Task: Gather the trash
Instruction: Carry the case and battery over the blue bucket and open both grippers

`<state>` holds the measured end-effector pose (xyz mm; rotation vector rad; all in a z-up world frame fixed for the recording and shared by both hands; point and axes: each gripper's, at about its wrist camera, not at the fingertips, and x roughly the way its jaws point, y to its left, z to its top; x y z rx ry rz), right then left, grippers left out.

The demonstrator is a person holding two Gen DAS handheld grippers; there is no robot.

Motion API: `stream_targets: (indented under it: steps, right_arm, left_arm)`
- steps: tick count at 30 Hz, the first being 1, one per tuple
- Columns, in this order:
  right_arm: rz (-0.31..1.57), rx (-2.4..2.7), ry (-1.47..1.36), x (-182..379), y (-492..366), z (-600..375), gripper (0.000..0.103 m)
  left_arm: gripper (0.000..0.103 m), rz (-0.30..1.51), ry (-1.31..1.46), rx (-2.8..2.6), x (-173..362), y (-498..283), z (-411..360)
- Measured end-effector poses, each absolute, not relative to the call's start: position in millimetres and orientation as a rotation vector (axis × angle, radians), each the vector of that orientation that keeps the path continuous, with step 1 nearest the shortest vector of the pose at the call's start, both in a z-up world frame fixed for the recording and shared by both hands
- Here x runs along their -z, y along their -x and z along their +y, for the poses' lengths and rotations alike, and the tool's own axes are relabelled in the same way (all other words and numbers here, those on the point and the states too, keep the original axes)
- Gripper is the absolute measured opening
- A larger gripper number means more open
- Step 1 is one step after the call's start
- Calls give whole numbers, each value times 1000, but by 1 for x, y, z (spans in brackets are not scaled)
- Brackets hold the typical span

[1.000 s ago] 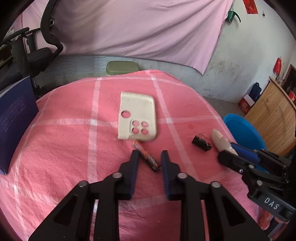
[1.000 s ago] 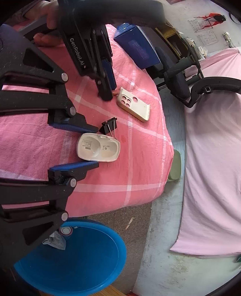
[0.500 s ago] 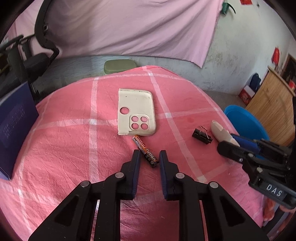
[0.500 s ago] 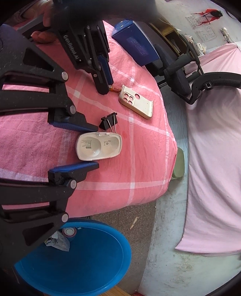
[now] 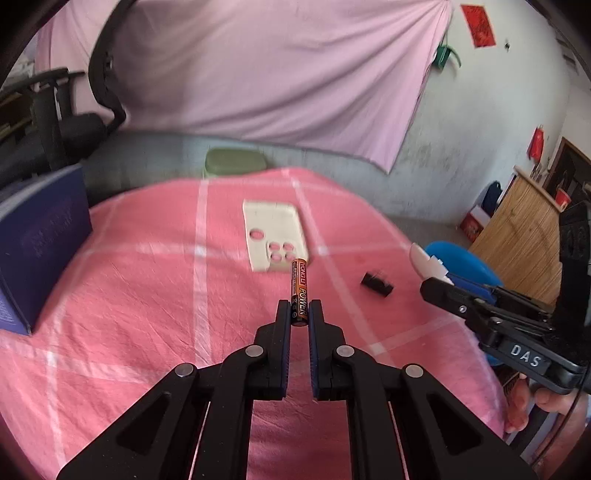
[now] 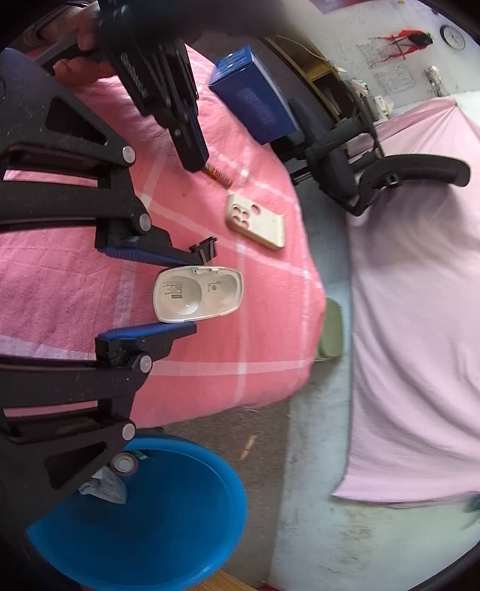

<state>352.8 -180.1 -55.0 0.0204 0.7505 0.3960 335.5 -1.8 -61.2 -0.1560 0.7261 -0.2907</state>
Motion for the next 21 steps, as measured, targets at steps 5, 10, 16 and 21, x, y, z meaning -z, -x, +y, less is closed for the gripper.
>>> stream_targets:
  steps: [5,10,16,21]
  right_arm:
    - [580,-362,-10,35,-328,-188,54]
    - [379,-326,-36,13,-301,-203,54]
    - [146,-260,-35,-12,-268,-221,54]
    - [12,-190,-36,-29,-242,-241,54]
  left_arm:
    - [6,548,194,300,40,-312,-3]
    - [6,366,177,303,21,-284,-15]
    - [6,169,123,301,-6,-254,-40]
    - [6,99,124,342,-25,-251,-60]
